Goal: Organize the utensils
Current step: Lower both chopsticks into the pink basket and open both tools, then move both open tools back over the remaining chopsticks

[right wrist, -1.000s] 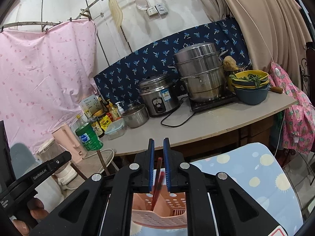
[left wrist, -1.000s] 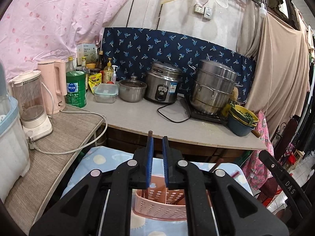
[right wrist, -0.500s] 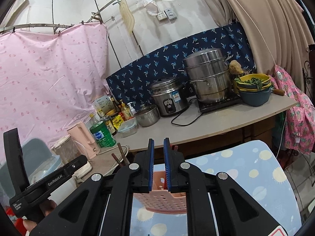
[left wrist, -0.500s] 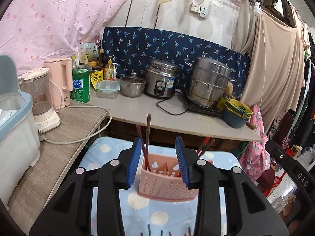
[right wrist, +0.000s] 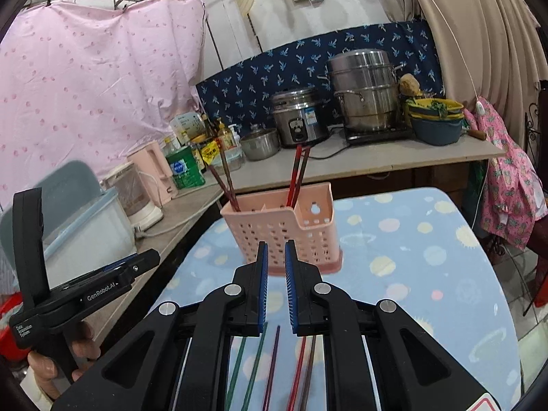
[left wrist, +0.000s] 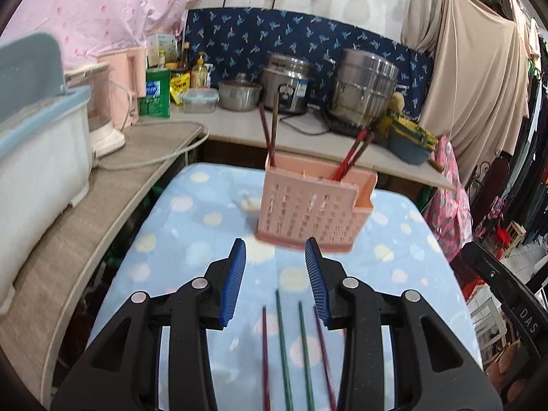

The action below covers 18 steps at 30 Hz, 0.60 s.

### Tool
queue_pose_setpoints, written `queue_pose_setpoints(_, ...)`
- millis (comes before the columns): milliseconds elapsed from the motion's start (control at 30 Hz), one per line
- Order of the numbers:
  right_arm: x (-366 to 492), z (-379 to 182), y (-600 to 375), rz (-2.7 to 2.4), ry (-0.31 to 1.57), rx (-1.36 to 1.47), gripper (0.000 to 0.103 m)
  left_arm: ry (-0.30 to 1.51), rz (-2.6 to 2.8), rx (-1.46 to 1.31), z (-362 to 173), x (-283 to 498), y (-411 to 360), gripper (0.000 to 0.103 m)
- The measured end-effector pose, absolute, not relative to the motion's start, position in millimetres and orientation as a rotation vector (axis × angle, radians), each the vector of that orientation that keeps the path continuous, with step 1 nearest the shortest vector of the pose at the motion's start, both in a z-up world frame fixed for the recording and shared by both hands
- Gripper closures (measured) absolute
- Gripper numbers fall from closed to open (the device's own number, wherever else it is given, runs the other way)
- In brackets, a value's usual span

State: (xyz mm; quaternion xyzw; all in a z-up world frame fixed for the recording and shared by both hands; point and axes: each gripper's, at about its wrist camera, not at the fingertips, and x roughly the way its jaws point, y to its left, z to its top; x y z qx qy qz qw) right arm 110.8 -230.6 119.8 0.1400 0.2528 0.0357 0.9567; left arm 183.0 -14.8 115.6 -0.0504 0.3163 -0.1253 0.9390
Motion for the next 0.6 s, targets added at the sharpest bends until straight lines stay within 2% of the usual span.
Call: queue_pose_setpoints(600,26.2,-9.1,-208.3,0.038,0.802,0.206,0.092,0.812,-0.235,0.004,4.1,96.0,-7.2,0.069)
